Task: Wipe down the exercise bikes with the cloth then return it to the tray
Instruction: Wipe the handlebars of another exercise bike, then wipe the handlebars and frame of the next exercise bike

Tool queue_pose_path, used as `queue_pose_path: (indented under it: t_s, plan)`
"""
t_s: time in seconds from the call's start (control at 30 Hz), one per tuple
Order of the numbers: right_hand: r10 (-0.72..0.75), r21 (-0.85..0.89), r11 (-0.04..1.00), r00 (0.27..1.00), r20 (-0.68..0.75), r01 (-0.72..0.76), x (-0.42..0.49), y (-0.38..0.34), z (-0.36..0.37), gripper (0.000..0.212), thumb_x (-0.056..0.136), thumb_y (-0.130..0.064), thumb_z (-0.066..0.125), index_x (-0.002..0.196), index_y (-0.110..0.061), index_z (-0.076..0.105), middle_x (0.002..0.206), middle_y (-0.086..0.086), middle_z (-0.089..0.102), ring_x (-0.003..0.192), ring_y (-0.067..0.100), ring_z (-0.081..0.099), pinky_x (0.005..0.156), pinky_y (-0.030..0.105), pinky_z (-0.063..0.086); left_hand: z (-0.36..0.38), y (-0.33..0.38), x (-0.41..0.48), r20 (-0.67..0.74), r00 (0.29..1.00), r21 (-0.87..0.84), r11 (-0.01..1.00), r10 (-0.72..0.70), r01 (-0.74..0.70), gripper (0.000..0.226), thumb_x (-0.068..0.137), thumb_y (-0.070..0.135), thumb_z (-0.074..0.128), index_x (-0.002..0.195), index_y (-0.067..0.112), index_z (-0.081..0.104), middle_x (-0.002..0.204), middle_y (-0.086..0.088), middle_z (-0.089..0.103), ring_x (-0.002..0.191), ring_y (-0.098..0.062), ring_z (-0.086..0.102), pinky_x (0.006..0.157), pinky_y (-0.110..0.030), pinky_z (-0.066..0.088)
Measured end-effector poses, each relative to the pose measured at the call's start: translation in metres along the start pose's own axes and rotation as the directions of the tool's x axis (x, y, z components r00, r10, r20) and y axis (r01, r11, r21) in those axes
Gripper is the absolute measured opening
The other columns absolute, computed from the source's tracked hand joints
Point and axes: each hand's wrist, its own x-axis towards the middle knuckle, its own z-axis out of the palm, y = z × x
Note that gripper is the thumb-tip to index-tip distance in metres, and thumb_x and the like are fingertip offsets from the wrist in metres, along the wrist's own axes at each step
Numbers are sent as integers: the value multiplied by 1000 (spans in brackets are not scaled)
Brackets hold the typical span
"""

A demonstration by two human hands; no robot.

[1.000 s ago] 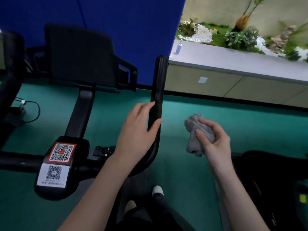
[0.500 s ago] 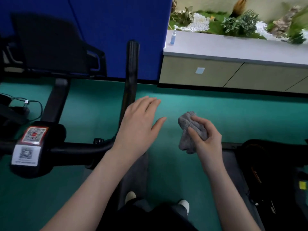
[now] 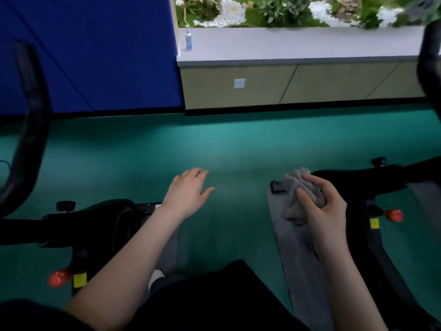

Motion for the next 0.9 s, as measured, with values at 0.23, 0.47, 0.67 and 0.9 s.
queue_pose_path:
  t_s: [0.23, 0.47, 0.67, 0.9]
  plan:
    - [53, 14, 998, 999, 5, -53, 33, 18, -18, 25, 85, 4, 64, 105, -9, 65, 107, 8, 67, 95, 6, 63, 88, 19, 49, 29, 20, 19, 39, 997, 35, 998, -60, 59, 61, 95, 51, 41, 145, 18, 31, 151, -2, 32, 138, -20, 30, 110, -36, 26]
    - [44, -3, 999, 987, 157, -44, 86, 26, 36, 28, 82, 5, 67, 103, -12, 67, 106, 2, 70, 103, 12, 65, 93, 27, 47, 31, -10, 62, 86, 988, 23, 991, -131, 130, 63, 95, 53, 40, 146, 18, 29, 154, -2, 28, 141, -19, 24, 113, -37, 22]
    - [46, -63, 997, 977, 207, -34, 153, 12, 82, 26, 82, 4, 68, 101, -13, 68, 103, -3, 71, 98, 6, 65, 90, 22, 48, 14, -42, 132, 43, 988, -31, 988, -151, 152, 63, 95, 53, 38, 146, 18, 29, 154, -1, 29, 140, -18, 27, 111, -35, 23]
    - [-15, -93, 995, 959, 283, 43, 242, -24, 141, 26, 82, 5, 66, 101, -13, 66, 104, 2, 69, 95, 9, 63, 90, 22, 47, -28, -81, 204, -10, 976, -97, 972, -216, 214, 64, 95, 53, 40, 147, 17, 28, 154, -4, 27, 139, -21, 28, 111, -36, 24]
